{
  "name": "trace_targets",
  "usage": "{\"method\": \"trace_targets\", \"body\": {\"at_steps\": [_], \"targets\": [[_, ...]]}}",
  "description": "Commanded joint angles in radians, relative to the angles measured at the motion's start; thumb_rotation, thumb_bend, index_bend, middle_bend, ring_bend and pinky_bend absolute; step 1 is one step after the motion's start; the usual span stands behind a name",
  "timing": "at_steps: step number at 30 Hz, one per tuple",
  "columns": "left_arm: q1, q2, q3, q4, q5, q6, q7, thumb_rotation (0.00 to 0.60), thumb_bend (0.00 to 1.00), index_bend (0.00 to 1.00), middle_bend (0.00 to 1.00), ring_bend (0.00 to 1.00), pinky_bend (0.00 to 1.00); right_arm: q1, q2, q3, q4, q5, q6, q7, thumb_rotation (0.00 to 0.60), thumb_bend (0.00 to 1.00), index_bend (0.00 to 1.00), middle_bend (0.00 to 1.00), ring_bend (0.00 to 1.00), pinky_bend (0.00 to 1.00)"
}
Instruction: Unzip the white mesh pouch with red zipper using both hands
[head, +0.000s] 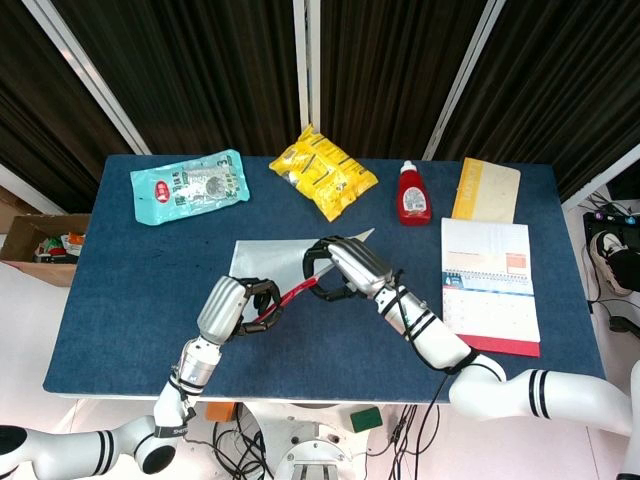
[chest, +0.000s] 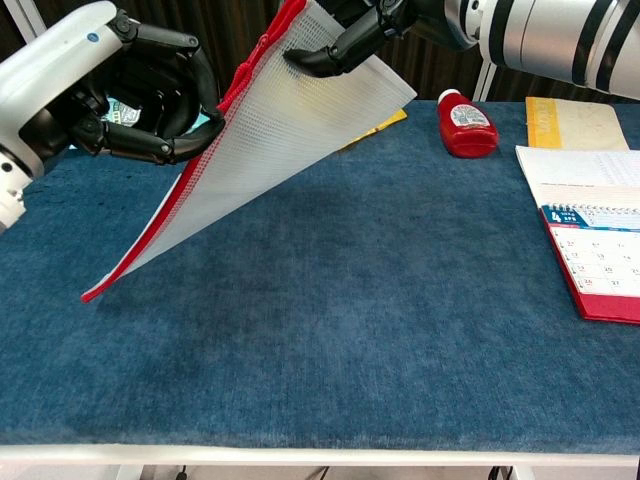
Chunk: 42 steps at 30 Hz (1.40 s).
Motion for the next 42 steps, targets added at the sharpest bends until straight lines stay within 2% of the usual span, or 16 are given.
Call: {"method": "trace_targets", "body": {"at_steps": [1,11,21,31,42], "targets": [[0.006,0.0,0.007,0.011,0.003,0.001,0.006,0.6,0.46,0.59,0.77,0.71,0.85,-0.006,0.006,0.003,-0.003,-0.006,0.005,0.011,0.6,0.53,0.82,0.57,0.33,0.33],[0.035,0.009,0.037,0.065,-0.006,-0.008,0.017,0.6,0.46,0.59,0.77,0.71,0.85,-0.032,0.035,0.009,-0.009,-0.041,0.022,0.069,0.6,0.53,0.82,0.57,0.33,0.33],[0.096,0.02,0.072,0.207,-0.068,-0.03,0.064,0.6,0.46,0.59,0.77,0.71,0.85,-0.072,0.083,-0.003,-0.011,-0.105,0.038,0.157,0.6,0.53,0.83,0.57,0.33,0.33],[0.135,0.035,0.073,0.311,-0.15,-0.093,0.088,0.6,0.46,0.59,0.77,0.71,0.86,-0.094,0.105,-0.013,0.004,-0.149,0.052,0.226,0.6,0.53,0.83,0.57,0.33,0.33],[0.154,0.056,0.064,0.335,-0.177,-0.122,0.095,0.6,0.46,0.6,0.77,0.71,0.85,-0.107,0.102,-0.026,0.022,-0.162,0.06,0.258,0.6,0.53,0.83,0.57,0.34,0.33]]}}
